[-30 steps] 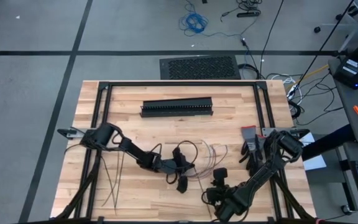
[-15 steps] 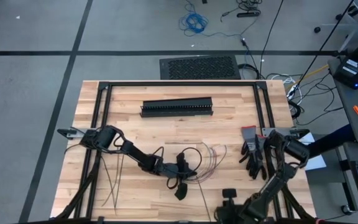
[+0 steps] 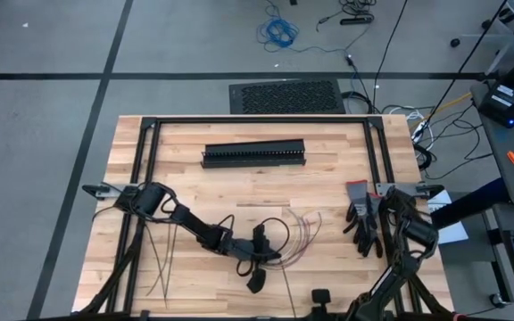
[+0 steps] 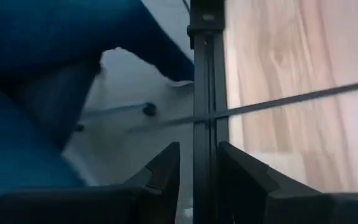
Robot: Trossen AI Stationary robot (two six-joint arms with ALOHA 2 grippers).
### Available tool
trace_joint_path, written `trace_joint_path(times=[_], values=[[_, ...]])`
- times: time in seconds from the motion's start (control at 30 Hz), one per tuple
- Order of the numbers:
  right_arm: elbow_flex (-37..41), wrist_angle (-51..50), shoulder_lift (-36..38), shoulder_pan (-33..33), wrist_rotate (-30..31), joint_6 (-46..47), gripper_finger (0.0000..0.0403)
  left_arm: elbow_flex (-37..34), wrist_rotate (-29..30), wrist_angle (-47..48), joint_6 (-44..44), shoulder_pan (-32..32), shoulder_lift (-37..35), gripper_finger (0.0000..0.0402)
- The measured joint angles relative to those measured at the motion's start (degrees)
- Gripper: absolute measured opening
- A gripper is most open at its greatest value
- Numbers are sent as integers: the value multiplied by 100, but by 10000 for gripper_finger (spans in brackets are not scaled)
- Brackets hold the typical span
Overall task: Ziptie cables
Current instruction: Wrap the zip tie around the cable wires
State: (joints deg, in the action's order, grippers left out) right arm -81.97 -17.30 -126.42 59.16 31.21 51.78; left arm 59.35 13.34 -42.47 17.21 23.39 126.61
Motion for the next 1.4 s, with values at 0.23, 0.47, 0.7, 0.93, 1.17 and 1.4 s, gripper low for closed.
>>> trace_joint_path(times=[0.23,0.47,0.7,0.93,1.17,1.4], values=[[-1067,-1581,-693,144,897,-214,102,0,-253,1,-116,14,-2,0],[-1193,-1763,-891,173,1185,-437,103,0,-271,29,-113,14,-4,0],[-1183,-1785,-851,233,1328,-551,103,0,-272,37,-113,16,-4,0],[-1167,-1914,-755,280,1353,-568,103,0,-273,41,-113,16,-4,0],[-1163,-1922,-753,293,1428,-667,103,0,-271,43,-109,16,-4,0],[-1115,-1094,-786,155,1538,-1564,102,-2,-271,28,-109,16,-4,0]])
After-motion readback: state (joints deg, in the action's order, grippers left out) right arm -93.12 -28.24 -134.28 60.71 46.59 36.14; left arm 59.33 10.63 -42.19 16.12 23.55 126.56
